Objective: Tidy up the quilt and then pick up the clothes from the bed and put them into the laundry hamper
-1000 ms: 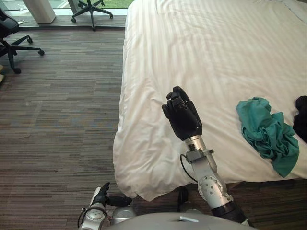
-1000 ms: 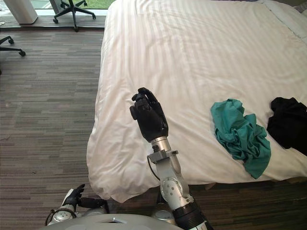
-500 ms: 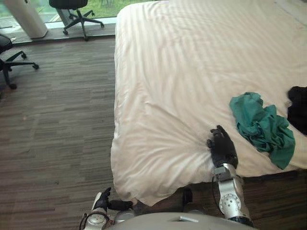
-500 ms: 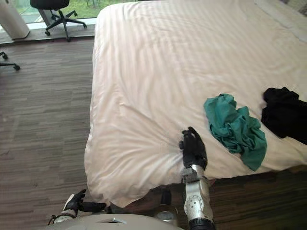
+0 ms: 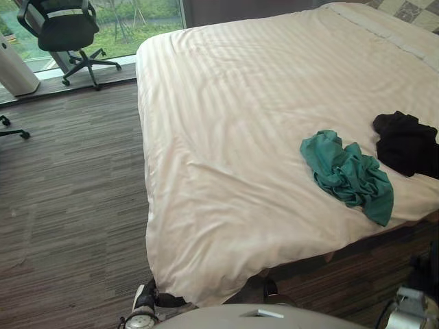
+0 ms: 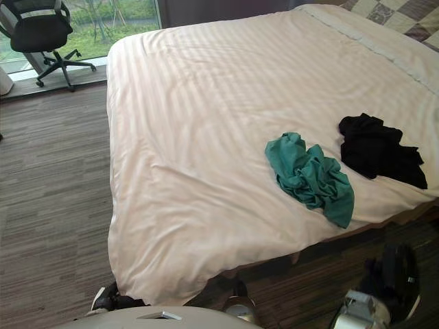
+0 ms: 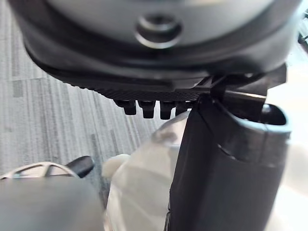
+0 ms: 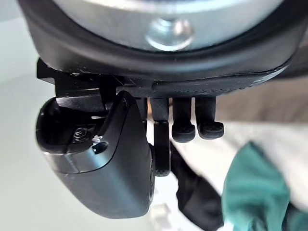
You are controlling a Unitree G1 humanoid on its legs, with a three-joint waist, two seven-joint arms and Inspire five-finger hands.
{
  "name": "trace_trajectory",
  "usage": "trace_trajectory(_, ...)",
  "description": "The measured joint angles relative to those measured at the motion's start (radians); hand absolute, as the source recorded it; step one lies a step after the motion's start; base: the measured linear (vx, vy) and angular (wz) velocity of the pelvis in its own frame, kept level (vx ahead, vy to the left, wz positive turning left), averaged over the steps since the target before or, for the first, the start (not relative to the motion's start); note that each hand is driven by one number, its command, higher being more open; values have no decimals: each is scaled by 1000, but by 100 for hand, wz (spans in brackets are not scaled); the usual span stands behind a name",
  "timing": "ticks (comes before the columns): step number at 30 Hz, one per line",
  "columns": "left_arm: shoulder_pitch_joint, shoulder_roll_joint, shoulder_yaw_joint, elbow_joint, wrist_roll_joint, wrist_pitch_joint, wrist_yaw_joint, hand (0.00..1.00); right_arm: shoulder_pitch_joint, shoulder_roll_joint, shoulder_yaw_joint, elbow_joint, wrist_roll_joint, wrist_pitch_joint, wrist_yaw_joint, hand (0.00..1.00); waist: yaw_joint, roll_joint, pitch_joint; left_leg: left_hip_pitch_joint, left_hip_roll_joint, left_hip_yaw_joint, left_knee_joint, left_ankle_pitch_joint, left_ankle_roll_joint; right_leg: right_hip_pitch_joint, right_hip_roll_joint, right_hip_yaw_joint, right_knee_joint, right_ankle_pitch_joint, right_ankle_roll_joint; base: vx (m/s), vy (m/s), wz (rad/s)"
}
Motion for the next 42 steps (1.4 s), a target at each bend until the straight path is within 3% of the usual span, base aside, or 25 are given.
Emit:
trace_trajectory(5,-29,-19,-49,0,-7,-7,-1,100,-41,-81,348,-405,-21,-20,130,0,9,-14,-30,-21,2,-12,15,-8,-2,-9,4,-1,-1,2,2,4,-22,3)
trace_trajectory(9,-60,14,-135,27,-8,-23,2,100,-137,-184,557,-462,-69,-24,254,0,34,-52,-37,-46,-10,-67,16,-3,1,-1,-1,-28,-14,3,1,19,-11,31)
trace_trajectory(11,-70,25,-176,43,-7,-29,0,100,-172,-224,658,-456,-109,-22,286,0,36,-56,-35,-51,-17,-91,15,-2,3,13,-8,-49,-24,5,3,29,8,33)
trace_trajectory(17,-106,55,-243,84,-7,-42,-1,100,-345,-239,1061,-230,-130,8,318,0,57,-53,-19,-52,-19,-134,16,-3,4,49,-13,-83,-39,6,3,14,2,19)
trace_trajectory(20,-153,59,-271,91,-10,-47,3,100,-477,-240,1287,-88,-130,68,343,0,76,-51,57,-79,-18,-169,39,-1,6,51,-18,-108,-31,6,3,-48,-9,24)
trace_trajectory(24,-211,57,-271,83,-62,-46,8,100,-559,-221,1430,97,-139,119,381,0,108,-43,151,-185,-18,-228,79,13,22,-40,-33,-130,43,0,-5,-93,2,35)
trace_trajectory(28,-218,60,-235,51,-102,-65,29,100,-547,-170,1405,367,-166,131,384,0,116,-45,213,-231,-18,-265,103,17,26,-75,-43,-155,94,-13,-23,-57,6,27)
trace_trajectory(33,-223,65,-221,38,-116,-67,39,100,-526,-80,1340,733,-478,83,446,0,115,-39,238,-262,-18,-313,123,21,22,-85,-56,-207,150,-68,-24,-21,-25,27)
trace_trajectory(36,-229,65,-213,22,-116,-63,30,100,-505,-33,1221,897,-643,97,427,0,125,-38,253,-263,-17,-335,121,32,22,-69,-56,-228,156,-76,-24,-39,-21,24)
trace_trajectory(38,-229,69,-211,13,-116,-62,19,100,-449,-49,1088,936,-648,120,370,0,127,-44,258,-261,-20,-341,121,34,23,-61,-59,-230,154,-76,-24,-50,11,8)
trace_trajectory(40,-225,96,-190,12,-115,-52,-3,100,-399,-136,934,885,-623,141,327,0,109,-71,258,-259,-20,-334,121,38,22,-62,-57,-222,146,-73,-19,-51,8,-8)
trace_trajectory(42,-218,112,-185,12,-116,-39,-14,100,-309,-226,863,783,-563,146,334,0,103,-82,251,-249,-17,-321,118,38,21,-58,-52,-210,134,-69,-14,-36,-9,-19)
